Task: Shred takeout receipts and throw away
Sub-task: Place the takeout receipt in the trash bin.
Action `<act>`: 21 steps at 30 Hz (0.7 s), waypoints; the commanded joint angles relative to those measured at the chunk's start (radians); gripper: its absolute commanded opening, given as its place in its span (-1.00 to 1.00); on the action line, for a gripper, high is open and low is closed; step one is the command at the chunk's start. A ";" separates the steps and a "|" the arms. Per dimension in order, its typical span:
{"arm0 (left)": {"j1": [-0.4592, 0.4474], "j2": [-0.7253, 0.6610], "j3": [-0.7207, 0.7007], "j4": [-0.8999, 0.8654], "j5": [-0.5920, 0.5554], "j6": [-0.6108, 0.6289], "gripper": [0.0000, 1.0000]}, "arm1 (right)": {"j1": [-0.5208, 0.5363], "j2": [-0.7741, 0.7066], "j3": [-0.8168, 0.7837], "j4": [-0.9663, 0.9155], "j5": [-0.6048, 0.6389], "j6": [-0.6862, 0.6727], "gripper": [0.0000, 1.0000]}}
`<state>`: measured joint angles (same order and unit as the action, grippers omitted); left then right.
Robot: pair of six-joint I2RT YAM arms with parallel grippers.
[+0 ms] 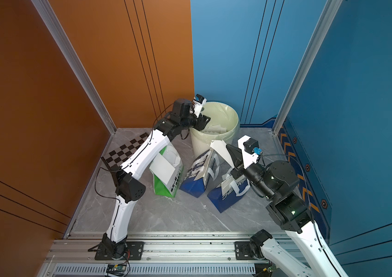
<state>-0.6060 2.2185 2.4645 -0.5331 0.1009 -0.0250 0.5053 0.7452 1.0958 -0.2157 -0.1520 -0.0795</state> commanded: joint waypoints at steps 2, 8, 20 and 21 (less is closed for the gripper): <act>0.007 -0.122 -0.039 -0.011 0.038 0.022 0.20 | -0.021 0.018 -0.017 0.016 0.002 0.061 -1.00; 0.027 -0.169 -0.119 -0.014 0.094 0.022 0.49 | -0.033 0.029 -0.024 0.040 -0.021 0.095 -1.00; -0.014 -0.028 -0.030 -0.042 0.114 0.014 0.25 | -0.040 0.013 -0.027 0.038 -0.035 0.115 -1.00; -0.022 -0.018 -0.019 -0.048 0.102 0.032 0.23 | -0.040 0.011 -0.027 0.037 -0.036 0.116 -1.00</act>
<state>-0.6090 2.1727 2.3978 -0.5594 0.1883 -0.0193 0.4702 0.7742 1.0756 -0.2047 -0.1635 0.0132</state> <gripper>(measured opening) 0.619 0.045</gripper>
